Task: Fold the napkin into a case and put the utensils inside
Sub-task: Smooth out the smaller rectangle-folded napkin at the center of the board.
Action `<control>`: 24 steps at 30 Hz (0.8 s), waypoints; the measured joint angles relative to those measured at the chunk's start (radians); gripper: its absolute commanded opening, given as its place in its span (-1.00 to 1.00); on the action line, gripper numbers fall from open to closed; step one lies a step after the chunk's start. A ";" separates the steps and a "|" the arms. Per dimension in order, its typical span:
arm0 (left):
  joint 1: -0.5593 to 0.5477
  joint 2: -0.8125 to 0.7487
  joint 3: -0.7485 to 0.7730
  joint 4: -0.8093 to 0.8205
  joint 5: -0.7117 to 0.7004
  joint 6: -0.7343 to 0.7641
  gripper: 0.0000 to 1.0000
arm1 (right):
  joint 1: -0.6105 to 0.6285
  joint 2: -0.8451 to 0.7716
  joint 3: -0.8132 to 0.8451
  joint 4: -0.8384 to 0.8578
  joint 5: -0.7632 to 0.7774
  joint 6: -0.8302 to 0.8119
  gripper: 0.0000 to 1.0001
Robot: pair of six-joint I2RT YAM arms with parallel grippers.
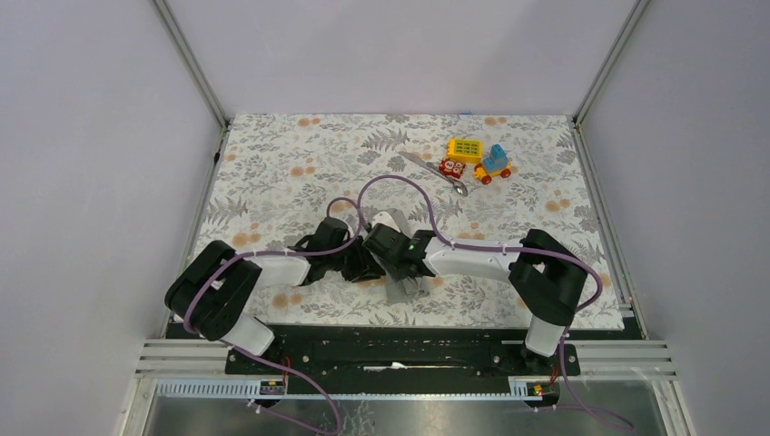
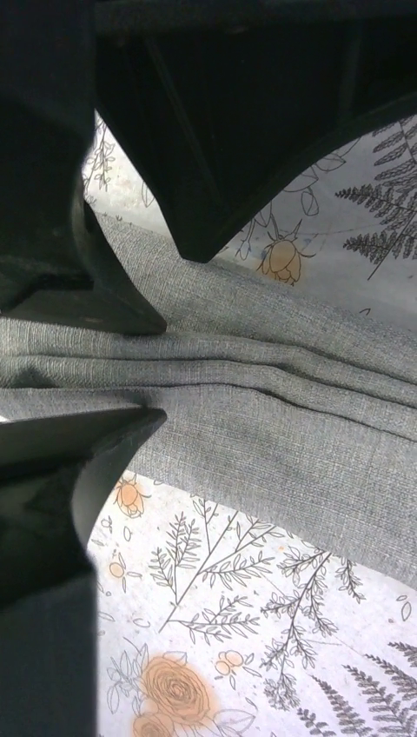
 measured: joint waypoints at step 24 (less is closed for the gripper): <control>-0.055 0.080 -0.048 0.216 0.017 -0.096 -0.92 | 0.006 -0.007 0.017 0.053 -0.017 0.237 -1.00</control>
